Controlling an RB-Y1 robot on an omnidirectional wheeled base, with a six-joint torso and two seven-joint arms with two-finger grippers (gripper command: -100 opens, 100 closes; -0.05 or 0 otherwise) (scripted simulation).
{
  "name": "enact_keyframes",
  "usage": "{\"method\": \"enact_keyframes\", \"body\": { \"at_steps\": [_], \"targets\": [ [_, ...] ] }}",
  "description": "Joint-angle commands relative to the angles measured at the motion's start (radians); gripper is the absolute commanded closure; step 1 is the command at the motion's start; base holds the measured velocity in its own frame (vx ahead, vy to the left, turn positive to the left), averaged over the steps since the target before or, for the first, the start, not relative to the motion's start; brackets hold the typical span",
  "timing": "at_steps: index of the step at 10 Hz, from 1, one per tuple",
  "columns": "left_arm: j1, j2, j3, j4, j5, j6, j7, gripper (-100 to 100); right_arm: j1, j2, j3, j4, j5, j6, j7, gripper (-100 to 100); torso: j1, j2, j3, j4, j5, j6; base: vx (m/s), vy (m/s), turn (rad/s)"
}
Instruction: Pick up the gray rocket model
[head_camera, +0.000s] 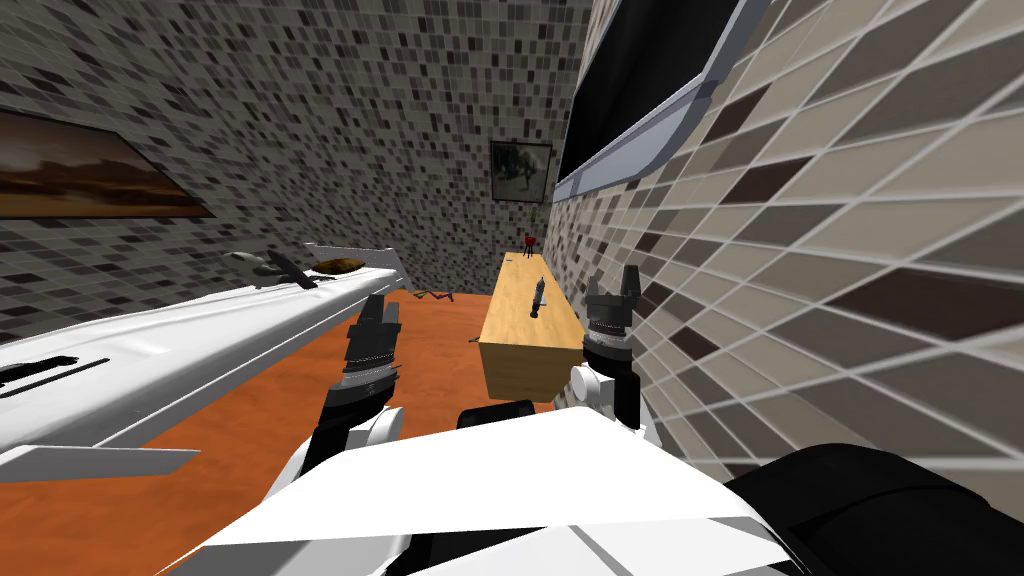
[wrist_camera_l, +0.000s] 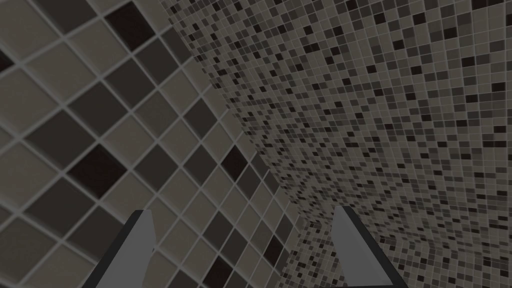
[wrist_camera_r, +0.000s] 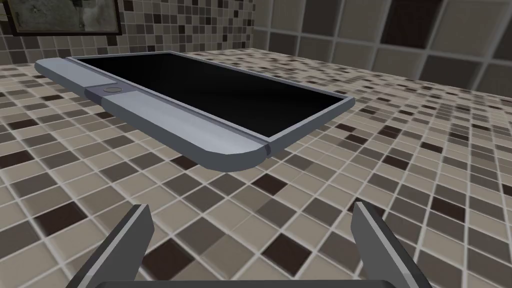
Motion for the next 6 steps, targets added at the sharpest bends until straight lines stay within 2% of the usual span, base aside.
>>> {"method": "enact_keyframes", "body": {
  "at_steps": [1, 4, 6],
  "targets": [
    [0.000, 0.000, 0.000, 0.000, 0.000, 0.000, 0.000, 0, -0.001, -0.039, -0.006, 0.006, 0.011, 0.006, 0.001, -100, 0.000, 0.000, 0.000, 0.000, 0.000, 0.000, 0.002, 0.021, -0.001],
    [0.000, 0.000, 0.000, 0.000, 0.000, 0.000, 0.000, 0, -0.003, -0.117, -0.028, 0.031, 0.053, 0.028, 0.005, -100, 0.005, 0.000, 0.000, 0.000, 0.001, 0.000, 0.004, 0.081, -0.004],
    [0.000, 0.000, 0.000, 0.000, 0.000, 0.000, 0.000, 0, -0.007, -0.157, -0.049, 0.057, 0.097, 0.051, 0.009, -100, 0.007, 0.000, 0.000, 0.000, 0.002, 0.000, 0.008, 0.129, 0.000]
  ]
}}
